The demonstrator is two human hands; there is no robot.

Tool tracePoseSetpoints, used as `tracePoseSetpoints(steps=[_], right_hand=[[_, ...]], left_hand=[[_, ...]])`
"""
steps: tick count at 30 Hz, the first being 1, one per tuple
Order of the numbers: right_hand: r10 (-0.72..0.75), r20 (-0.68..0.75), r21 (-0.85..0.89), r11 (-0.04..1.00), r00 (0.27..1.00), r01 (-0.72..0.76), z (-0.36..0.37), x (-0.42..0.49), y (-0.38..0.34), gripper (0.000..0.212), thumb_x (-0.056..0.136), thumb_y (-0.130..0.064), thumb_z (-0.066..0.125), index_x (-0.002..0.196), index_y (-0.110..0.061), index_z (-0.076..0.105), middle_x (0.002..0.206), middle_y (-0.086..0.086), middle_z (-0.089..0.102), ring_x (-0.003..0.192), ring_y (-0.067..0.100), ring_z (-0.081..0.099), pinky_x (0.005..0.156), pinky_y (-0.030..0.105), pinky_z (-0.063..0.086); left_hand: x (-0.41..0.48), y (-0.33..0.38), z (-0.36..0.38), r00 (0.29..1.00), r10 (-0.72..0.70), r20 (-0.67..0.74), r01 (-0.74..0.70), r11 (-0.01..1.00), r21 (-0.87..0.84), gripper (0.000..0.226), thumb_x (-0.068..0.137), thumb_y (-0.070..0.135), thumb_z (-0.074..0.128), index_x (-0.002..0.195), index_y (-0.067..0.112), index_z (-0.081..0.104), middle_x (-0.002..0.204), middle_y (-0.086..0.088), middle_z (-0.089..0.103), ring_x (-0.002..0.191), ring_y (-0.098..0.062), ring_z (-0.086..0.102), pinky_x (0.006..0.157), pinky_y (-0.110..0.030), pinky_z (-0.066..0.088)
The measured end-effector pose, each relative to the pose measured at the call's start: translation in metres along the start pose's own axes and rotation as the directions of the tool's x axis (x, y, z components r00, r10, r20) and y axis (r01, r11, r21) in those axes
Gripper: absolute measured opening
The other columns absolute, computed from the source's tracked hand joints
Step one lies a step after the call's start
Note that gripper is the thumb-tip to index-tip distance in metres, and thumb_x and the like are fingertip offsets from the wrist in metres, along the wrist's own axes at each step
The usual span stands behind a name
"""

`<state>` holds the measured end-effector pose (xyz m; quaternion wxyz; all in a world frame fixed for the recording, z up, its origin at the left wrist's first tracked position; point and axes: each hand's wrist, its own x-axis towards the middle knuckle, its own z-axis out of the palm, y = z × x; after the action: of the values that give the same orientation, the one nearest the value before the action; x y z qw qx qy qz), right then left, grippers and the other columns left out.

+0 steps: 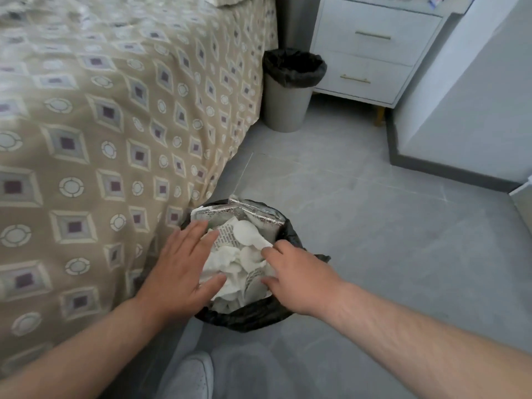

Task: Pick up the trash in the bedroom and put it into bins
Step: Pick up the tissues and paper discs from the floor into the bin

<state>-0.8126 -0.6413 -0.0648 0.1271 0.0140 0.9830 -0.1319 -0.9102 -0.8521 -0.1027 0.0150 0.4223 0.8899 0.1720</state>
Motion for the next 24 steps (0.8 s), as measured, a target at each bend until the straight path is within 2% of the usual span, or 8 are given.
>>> tracePoseSetpoints(steps=[4, 8, 10, 12, 15, 18, 21, 24], right_hand=[[0.079, -0.034, 0.02, 0.997, 0.996, -0.078, -0.025, -0.049, 0.02, 0.028, 0.093, -0.035, 0.046, 0.113, -0.017, 0.05, 0.115, 0.007, 0.053, 0.108, 0.031, 0.056, 0.084, 0.038, 0.047], [0.232, -0.05, 0.088, 0.97, 0.971, -0.228, -0.03, -0.096, 0.05, 0.039, 0.094, -0.032, 0.047, 0.129, -0.016, 0.049, 0.128, 0.01, 0.055, 0.119, 0.03, 0.053, 0.095, 0.036, 0.046], [0.328, -0.009, 0.096, 0.941, 0.945, -0.326, -0.014, -0.116, 0.068, 0.04, 0.094, -0.032, 0.048, 0.13, -0.015, 0.05, 0.132, 0.011, 0.055, 0.122, 0.03, 0.051, 0.096, 0.035, 0.045], [0.391, 0.074, 0.086, 0.914, 0.917, -0.397, 0.011, -0.134, 0.084, 0.037, 0.093, -0.029, 0.049, 0.126, -0.014, 0.054, 0.131, 0.011, 0.057, 0.121, 0.03, 0.052, 0.095, 0.035, 0.045], [0.427, 0.201, 0.062, 0.893, 0.881, -0.447, 0.059, -0.154, 0.11, 0.036, 0.09, -0.024, 0.049, 0.124, -0.014, 0.055, 0.129, 0.011, 0.058, 0.119, 0.03, 0.054, 0.091, 0.033, 0.045], [0.435, 0.339, 0.005, 0.886, 0.834, -0.464, 0.105, -0.174, 0.13, 0.038, 0.089, -0.021, 0.049, 0.126, -0.013, 0.053, 0.127, 0.012, 0.057, 0.117, 0.031, 0.055, 0.089, 0.033, 0.046], [0.434, 0.451, -0.047, 0.884, 0.78, -0.465, 0.144, -0.192, 0.146, 0.038, 0.088, -0.018, 0.049, 0.125, -0.012, 0.053, 0.126, 0.012, 0.056, 0.113, 0.031, 0.057, 0.087, 0.035, 0.049], [0.425, 0.501, -0.056, 0.885, 0.754, -0.461, 0.176, -0.209, 0.153, 0.039, 0.088, -0.022, 0.052, 0.125, -0.012, 0.05, 0.126, 0.012, 0.052, 0.113, 0.032, 0.056, 0.086, 0.036, 0.047]], left_hand=[[0.017, 0.054, -0.039, 0.982, 0.19, 0.019, -0.19, 0.982, -0.014, 0.063, 0.087, 0.057, 0.036, 0.13, 0.012, 0.047, 0.137, -0.01, 0.045, 0.128, -0.026, 0.037, 0.108, -0.035, 0.023], [0.022, 0.111, -0.051, 0.932, 0.344, 0.112, -0.345, 0.938, -0.01, 0.058, 0.088, 0.056, 0.034, 0.121, 0.013, 0.053, 0.126, -0.008, 0.052, 0.114, -0.025, 0.046, 0.101, -0.032, 0.029], [0.021, 0.136, -0.044, 0.879, 0.425, 0.214, -0.428, 0.903, -0.034, 0.055, 0.086, 0.055, 0.034, 0.115, 0.015, 0.057, 0.117, -0.005, 0.056, 0.108, -0.023, 0.05, 0.097, -0.03, 0.034], [0.019, 0.159, -0.027, 0.79, 0.489, 0.371, -0.501, 0.863, -0.072, 0.052, 0.086, 0.055, 0.031, 0.11, 0.018, 0.059, 0.108, -0.002, 0.059, 0.102, -0.022, 0.054, 0.09, -0.031, 0.04], [0.016, 0.18, 0.021, 0.724, 0.364, 0.586, -0.427, 0.904, -0.032, 0.037, 0.092, 0.046, 0.04, 0.116, 0.022, 0.056, 0.118, 0.0, 0.057, 0.111, -0.02, 0.052, 0.092, -0.031, 0.041], [0.002, 0.181, 0.082, 0.644, 0.256, 0.721, -0.341, 0.94, -0.029, 0.039, 0.092, 0.041, 0.045, 0.126, 0.022, 0.048, 0.127, -0.002, 0.051, 0.117, -0.022, 0.049, 0.096, -0.034, 0.041], [-0.028, 0.167, 0.137, 0.556, 0.267, 0.787, -0.404, 0.914, -0.025, 0.054, 0.085, 0.04, 0.054, 0.134, 0.021, 0.039, 0.14, -0.005, 0.039, 0.126, -0.025, 0.042, 0.1, -0.038, 0.04], [-0.064, 0.156, 0.172, 0.462, 0.265, 0.846, -0.474, 0.88, -0.018, 0.079, 0.079, 0.038, 0.062, 0.146, 0.025, 0.021, 0.157, -0.008, 0.01, 0.14, -0.027, 0.022, 0.109, -0.037, 0.031]])
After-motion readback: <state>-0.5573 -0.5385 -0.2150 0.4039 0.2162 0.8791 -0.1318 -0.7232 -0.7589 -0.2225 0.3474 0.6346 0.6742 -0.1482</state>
